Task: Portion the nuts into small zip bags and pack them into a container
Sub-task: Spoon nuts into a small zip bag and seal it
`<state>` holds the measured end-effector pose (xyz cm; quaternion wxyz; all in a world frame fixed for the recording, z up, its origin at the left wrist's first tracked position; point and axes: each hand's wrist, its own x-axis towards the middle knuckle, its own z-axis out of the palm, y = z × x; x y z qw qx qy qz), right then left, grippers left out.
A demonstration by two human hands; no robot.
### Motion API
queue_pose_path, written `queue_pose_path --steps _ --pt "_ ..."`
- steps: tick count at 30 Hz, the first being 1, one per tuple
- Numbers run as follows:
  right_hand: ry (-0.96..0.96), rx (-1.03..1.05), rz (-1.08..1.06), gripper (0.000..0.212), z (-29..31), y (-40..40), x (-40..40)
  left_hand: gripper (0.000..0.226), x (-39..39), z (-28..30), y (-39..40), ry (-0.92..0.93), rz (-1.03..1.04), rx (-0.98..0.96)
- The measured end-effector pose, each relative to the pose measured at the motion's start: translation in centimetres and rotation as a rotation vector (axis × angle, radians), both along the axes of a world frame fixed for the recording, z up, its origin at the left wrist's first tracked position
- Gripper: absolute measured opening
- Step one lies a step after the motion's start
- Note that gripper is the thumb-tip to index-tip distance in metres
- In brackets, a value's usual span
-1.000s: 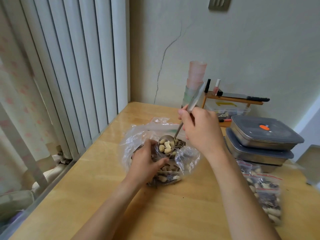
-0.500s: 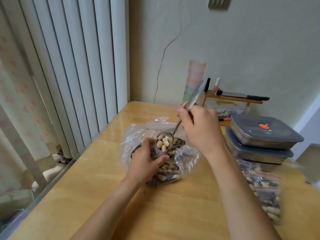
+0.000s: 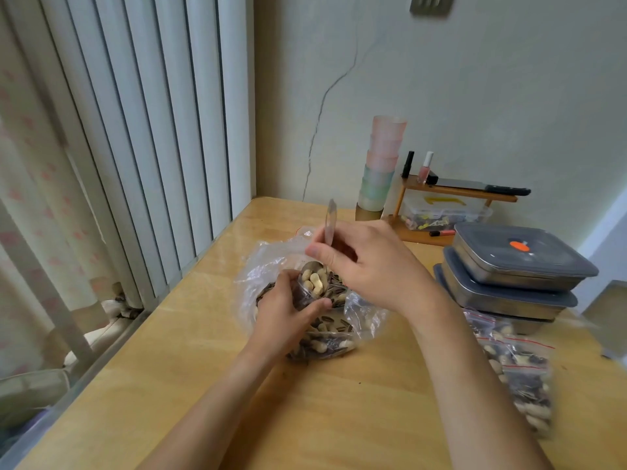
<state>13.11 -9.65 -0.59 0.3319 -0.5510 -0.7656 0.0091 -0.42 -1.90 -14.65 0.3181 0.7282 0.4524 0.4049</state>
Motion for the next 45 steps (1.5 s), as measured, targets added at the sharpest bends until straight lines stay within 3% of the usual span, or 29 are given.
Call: queue_pose_path --steps 4,9,15,19,26,32,38,40,45 --pt "0.004 0.200 -0.072 0.022 -0.3 0.4 0.2 0.061 0.0 -0.1 0.1 -0.037 -0.012 0.007" --pt "-0.002 0.297 -0.094 0.025 -0.3 0.6 0.3 0.058 0.0 0.1 -0.1 -0.040 -0.011 0.027" --pt "0.001 0.287 -0.095 0.022 -0.4 0.7 0.4 0.050 0.0 0.1 0.1 -0.065 0.011 0.044" --pt "-0.010 0.249 -0.108 0.022 -0.6 0.7 0.3 0.057 0.0 -0.2 0.1 -0.012 -0.014 0.134" --pt "-0.015 0.383 -0.178 0.024 0.0 0.5 0.4 0.054 0.0 0.1 0.0 -0.036 0.006 0.125" --pt "0.022 0.293 -0.137 0.020 -0.1 0.5 0.2 0.051 0.1 -0.1 0.1 -0.060 -0.002 0.139" --pt "0.078 0.408 -0.265 0.031 0.1 0.4 0.9 0.055 -0.2 0.2 0.0 -0.058 0.027 0.211" --pt "0.069 0.341 -0.340 0.035 -0.1 0.7 1.4 0.055 -0.3 0.3 0.0 -0.083 0.053 0.236" --pt "-0.015 -0.047 -0.502 0.038 -2.7 2.2 2.9 0.054 -0.3 0.9 -0.3 -0.092 0.091 0.305"
